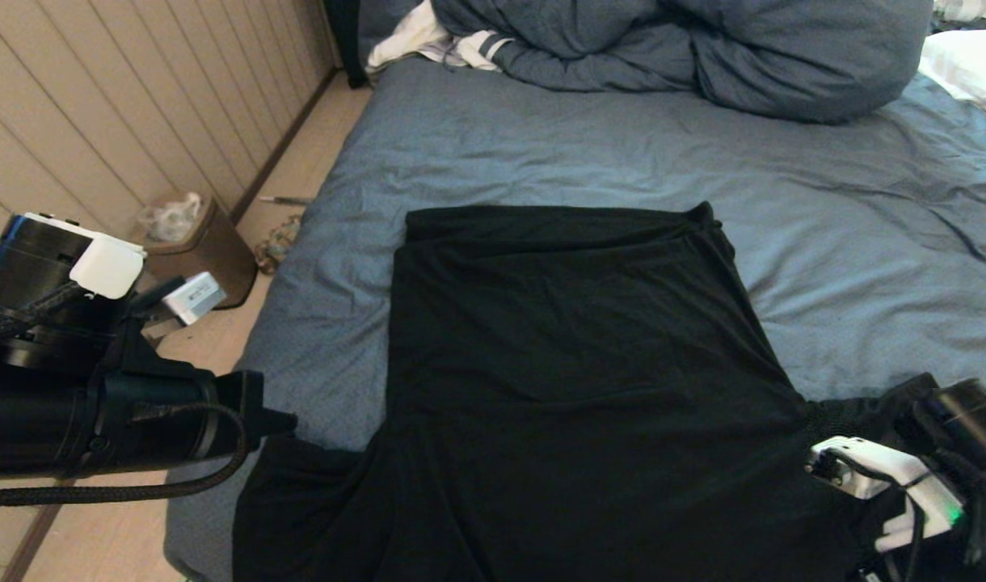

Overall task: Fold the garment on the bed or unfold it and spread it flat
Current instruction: Unford the black T-shirt

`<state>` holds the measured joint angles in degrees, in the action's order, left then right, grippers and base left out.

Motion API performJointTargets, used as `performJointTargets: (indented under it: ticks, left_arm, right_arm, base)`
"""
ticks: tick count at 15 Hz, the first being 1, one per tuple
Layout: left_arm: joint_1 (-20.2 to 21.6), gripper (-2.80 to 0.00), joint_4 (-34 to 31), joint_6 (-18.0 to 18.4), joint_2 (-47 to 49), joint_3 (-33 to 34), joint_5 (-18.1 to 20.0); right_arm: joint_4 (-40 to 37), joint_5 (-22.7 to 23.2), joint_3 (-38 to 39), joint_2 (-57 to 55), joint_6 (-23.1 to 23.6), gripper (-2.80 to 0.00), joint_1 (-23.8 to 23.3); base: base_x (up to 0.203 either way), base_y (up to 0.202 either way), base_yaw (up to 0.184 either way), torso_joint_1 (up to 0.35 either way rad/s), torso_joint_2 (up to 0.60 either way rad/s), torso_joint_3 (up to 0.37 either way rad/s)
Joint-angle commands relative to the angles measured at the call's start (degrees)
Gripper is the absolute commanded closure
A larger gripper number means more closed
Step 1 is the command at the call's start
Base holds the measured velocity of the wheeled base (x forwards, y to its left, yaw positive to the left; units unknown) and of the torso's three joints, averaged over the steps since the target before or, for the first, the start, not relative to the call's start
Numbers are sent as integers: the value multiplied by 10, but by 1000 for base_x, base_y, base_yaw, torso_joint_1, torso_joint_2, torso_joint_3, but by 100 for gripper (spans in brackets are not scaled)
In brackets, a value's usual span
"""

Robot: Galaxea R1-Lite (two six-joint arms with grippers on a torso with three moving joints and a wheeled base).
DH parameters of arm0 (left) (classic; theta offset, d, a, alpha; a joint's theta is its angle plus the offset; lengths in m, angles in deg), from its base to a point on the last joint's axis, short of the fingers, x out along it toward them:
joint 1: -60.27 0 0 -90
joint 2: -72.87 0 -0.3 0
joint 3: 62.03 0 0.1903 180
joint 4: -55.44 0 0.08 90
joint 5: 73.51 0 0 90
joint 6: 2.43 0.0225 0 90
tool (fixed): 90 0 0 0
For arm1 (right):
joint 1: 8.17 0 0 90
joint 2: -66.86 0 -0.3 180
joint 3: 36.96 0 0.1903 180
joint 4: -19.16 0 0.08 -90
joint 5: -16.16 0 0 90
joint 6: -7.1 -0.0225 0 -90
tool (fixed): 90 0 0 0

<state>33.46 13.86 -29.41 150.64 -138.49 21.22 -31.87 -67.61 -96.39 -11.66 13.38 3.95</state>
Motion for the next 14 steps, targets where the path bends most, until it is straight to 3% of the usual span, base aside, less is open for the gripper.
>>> performJointTargets:
  ticks: [1, 4, 5, 6, 11, 14]
  left_arm:
    - [0, 0, -1, -2, -6, 7, 0]
    - [1, 0, -1, -3, -11, 11, 0]
    - [0, 0, 0, -5, -10, 11, 0]
    - [0, 0, -1, -6, -10, 11, 0]
    - [0, 0, 0, -6, -6, 10, 1]
    - [1, 0, 1, -6, -2, 10, 1]
  right_arm:
    - [73, -62, 35, -25, -38, 0, 75]
    - [97, -100, 48, -37, -80, 0, 134]
    - [101, -102, 48, -43, -87, -25, 147]
    - [105, -103, 48, -46, -93, -280, 164]
    - [154, -107, 42, -129, -127, -280, 216]
    - [198, -134, 39, -175, -138, -280, 225]
  base:
    - [0, 0, 0, 0, 0, 0]
    - [0, 0, 0, 0, 0, 0]
    - [0, 0, 0, 0, 0, 0]
    - [0, 0, 0, 0, 0, 0]
    - [0, 0, 0, 0, 0, 0]
    - [0, 0, 0, 0, 0, 0]
